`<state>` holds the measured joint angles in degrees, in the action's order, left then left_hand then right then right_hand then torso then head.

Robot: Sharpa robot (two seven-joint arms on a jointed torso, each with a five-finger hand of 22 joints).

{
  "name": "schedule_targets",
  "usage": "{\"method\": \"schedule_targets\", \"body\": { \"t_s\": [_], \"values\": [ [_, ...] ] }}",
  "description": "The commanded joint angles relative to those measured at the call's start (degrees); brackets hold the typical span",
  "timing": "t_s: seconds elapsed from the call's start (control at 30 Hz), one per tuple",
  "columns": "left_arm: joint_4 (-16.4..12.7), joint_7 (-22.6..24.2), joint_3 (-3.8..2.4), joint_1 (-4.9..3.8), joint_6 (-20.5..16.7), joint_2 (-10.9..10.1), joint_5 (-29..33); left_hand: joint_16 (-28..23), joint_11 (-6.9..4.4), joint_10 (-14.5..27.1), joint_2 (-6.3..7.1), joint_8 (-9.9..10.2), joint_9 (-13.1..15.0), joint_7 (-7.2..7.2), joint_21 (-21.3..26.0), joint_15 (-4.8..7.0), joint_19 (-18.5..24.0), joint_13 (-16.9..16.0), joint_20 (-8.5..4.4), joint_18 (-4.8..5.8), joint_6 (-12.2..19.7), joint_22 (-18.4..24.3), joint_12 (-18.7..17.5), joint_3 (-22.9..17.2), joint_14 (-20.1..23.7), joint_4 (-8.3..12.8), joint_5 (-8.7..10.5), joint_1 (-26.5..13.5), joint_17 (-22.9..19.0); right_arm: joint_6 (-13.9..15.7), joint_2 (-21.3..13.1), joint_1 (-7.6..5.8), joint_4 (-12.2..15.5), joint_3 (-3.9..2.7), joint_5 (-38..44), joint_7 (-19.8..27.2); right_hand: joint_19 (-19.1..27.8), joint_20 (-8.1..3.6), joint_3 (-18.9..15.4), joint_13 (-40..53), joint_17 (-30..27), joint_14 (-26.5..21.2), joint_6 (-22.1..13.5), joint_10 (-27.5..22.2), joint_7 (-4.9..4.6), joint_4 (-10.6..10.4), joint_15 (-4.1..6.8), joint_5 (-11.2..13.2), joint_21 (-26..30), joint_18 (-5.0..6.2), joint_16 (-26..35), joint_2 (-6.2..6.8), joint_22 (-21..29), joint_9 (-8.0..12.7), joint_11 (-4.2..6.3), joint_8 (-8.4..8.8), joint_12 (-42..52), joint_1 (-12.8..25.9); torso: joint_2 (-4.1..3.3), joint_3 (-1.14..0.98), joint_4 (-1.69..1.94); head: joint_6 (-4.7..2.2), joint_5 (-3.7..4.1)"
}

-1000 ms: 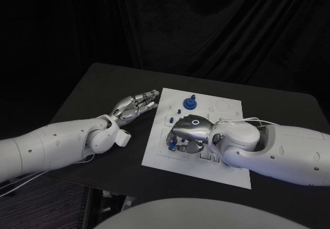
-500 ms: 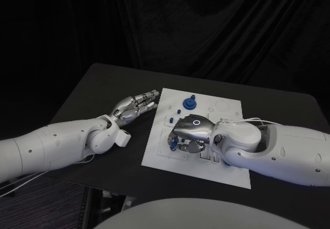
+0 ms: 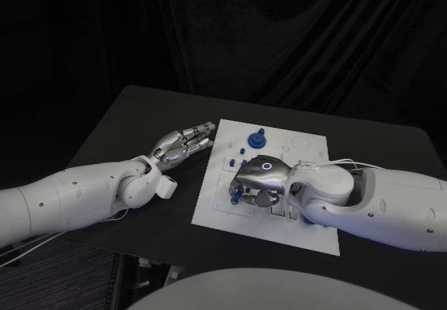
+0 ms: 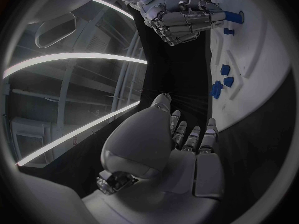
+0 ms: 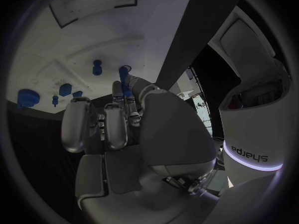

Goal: Assemble the parts on the task board

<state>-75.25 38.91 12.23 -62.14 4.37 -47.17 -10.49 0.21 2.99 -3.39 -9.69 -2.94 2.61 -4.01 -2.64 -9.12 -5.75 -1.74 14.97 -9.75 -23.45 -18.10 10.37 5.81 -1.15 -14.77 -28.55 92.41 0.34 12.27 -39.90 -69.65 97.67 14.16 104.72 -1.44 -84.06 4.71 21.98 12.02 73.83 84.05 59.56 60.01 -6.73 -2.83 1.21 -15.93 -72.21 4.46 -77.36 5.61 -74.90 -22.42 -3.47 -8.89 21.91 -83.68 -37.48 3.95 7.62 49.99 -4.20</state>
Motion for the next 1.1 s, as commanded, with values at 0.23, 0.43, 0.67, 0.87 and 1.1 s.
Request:
{"method": "schedule_targets", "body": {
  "t_s": [0.23, 0.43, 0.67, 0.87, 1.1],
  "values": [
    [-0.1, 3.8, -0.05, 0.17, 0.7, 0.2, 0.3, 0.1, 0.17, 0.1, -0.27, 0.2, 0.0, -0.05, -0.1, -0.26, 0.0, 0.1, 0.33, -0.26, 0.2, 0.1, -0.3, -0.2, 0.2, 0.1, 0.18, 0.0, 0.0, -1.2, 0.3, 0.60, -0.7, 0.02, 0.8, -0.3, 0.1, 0.37, 0.2, -0.1, -0.1, 2.0, 0.7, 0.4, -0.40, 0.2, -0.30, -0.3, 0.1, -0.76, 0.1, -0.16, -10.2, -0.4, -0.09, -0.14, -0.2, 0.4, 0.02, -0.01, -0.01, 0.01, -0.18],
    [0.1, 3.7, -0.05, 0.22, 0.8, 0.3, 0.3, 0.1, 0.17, 0.1, -0.27, 0.2, 0.0, -0.05, -0.1, -0.26, 0.0, 0.1, 0.33, -0.26, 0.2, 0.1, -0.3, -0.2, 0.2, 0.1, 0.18, 0.0, 0.0, -1.0, 0.6, 1.03, -0.8, 0.02, 0.8, -0.3, 0.2, 0.37, 0.2, -0.1, -0.2, 2.0, 0.7, 0.4, -0.40, 0.2, -0.30, -0.2, 0.1, -0.74, 0.2, -0.16, -10.2, -0.4, -0.08, -0.12, -0.3, 0.4, -0.03, -0.03, 0.06, 0.01, -0.12],
    [0.2, 3.6, -0.05, 0.30, 0.9, 0.4, 0.3, 0.1, 0.18, 0.1, -0.29, 0.2, 0.0, -0.08, -0.1, -0.26, 0.0, 0.1, 0.32, -0.27, 0.2, 0.1, -0.3, -0.3, 0.2, 0.2, 0.26, 0.0, 0.0, -0.7, 0.8, 1.49, -0.8, 0.02, 0.8, -0.1, 0.2, 0.36, 0.2, -0.1, -0.3, 1.9, 0.7, 0.5, -0.42, 0.2, -0.29, -0.2, 0.2, -0.73, 0.3, -0.16, -10.2, -0.4, -0.09, -0.09, -0.3, 0.4, -0.04, -0.03, 0.04, 0.01, -0.14],
    [0.3, 3.6, -0.05, 0.36, 1.0, 0.4, 0.3, 0.1, 0.18, 0.1, -0.32, 0.2, 0.0, -0.08, -0.1, -0.25, 0.0, 0.1, 0.31, -0.28, 0.2, 0.2, -0.3, -0.3, 0.2, 0.2, 0.33, 0.0, 0.0, -0.8, 0.7, 1.64, -0.6, 0.02, 0.8, -0.1, 0.2, 0.36, 0.2, -0.1, -0.3, 1.9, 0.7, 0.6, -0.40, 0.3, -0.28, -0.2, 0.2, -0.72, 0.2, -0.18, -10.2, -0.5, -0.06, -0.10, -0.3, 0.4, -0.03, -0.01, 0.05, 0.01, -0.20],
    [0.4, 3.4, -0.05, 0.42, 1.1, 0.6, 0.3, 0.1, 0.18, 0.1, -0.32, 0.2, 0.0, -0.08, -0.1, -0.25, 0.0, 0.1, 0.31, -0.28, 0.2, 0.2, -0.3, -0.3, 0.2, 0.2, 0.33, 0.0, 0.0, -1.0, 0.8, 1.70, -0.8, 0.02, 0.8, -0.2, 0.2, 0.34, 0.3, -0.1, -0.3, 1.9, 0.9, 0.8, -0.36, 0.4, -0.26, -0.2, 0.2, -0.72, 0.3, -0.20, -10.2, -0.6, -0.01, -0.14, -0.4, 0.4, -0.03, -0.03, 0.02, 0.01, -0.21]
  ]
}}
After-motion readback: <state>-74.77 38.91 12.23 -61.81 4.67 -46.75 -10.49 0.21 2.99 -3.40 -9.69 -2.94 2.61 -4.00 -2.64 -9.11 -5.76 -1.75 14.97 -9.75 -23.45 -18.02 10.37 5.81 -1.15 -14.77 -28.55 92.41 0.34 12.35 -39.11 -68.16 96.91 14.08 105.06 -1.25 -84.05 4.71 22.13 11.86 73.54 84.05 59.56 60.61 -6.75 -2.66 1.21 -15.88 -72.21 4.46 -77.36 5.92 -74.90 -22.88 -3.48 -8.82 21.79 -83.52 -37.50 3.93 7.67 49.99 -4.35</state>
